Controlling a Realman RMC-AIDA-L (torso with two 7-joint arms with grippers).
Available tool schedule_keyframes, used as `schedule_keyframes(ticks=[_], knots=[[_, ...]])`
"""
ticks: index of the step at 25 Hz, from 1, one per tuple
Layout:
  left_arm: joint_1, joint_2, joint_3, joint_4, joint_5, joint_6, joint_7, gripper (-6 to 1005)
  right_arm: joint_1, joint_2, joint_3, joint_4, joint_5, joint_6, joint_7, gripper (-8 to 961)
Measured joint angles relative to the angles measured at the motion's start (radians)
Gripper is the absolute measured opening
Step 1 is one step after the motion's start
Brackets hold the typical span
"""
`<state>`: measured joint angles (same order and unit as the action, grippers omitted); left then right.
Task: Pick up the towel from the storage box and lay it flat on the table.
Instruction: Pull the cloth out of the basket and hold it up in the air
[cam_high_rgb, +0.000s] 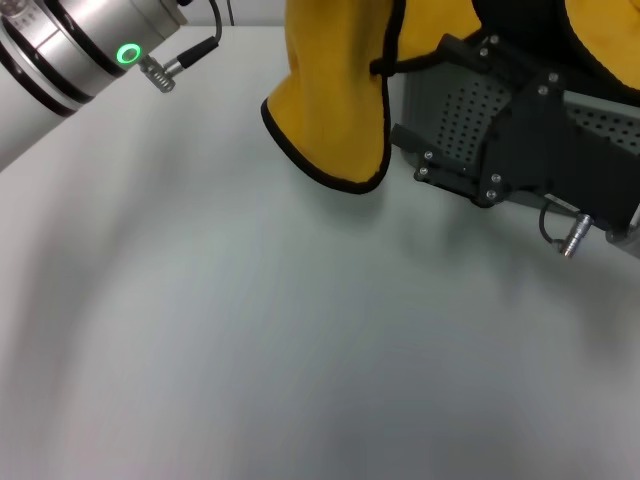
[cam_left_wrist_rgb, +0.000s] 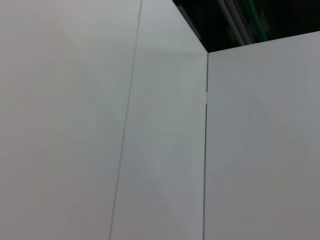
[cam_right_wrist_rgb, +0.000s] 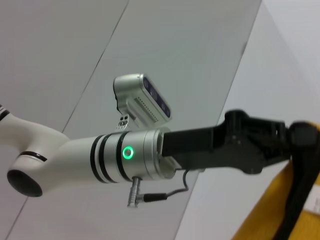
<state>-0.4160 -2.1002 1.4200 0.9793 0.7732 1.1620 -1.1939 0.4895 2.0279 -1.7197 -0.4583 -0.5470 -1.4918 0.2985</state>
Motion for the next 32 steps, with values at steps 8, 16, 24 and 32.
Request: schedule_keyframes(ticks=[8, 16, 24, 32], knots=[[0.001, 0.003, -0.007, 0.000, -0.001, -0.067, 0.001, 13, -0.108, 0.000, 0.003, -0.121, 0.002, 0.025, -0.172, 769], [-0.001, 0.002, 0.002, 0.003, -0.002, -0.068, 0.003, 13, -0.134, 0.000, -0.014, -0.144, 0.052, 0.119, -0.375, 768], [-0.002, 0.001, 0.022, 0.005, -0.002, -0.067, 0.004, 13, -0.109, 0.000, -0.187, -0.145, 0.292, 0.241, -0.718, 768], [-0.015, 0.000, 0.044, 0.006, -0.002, -0.067, 0.004, 13, -0.088, 0.000, -0.312, -0.141, 0.503, 0.260, -0.945, 769]])
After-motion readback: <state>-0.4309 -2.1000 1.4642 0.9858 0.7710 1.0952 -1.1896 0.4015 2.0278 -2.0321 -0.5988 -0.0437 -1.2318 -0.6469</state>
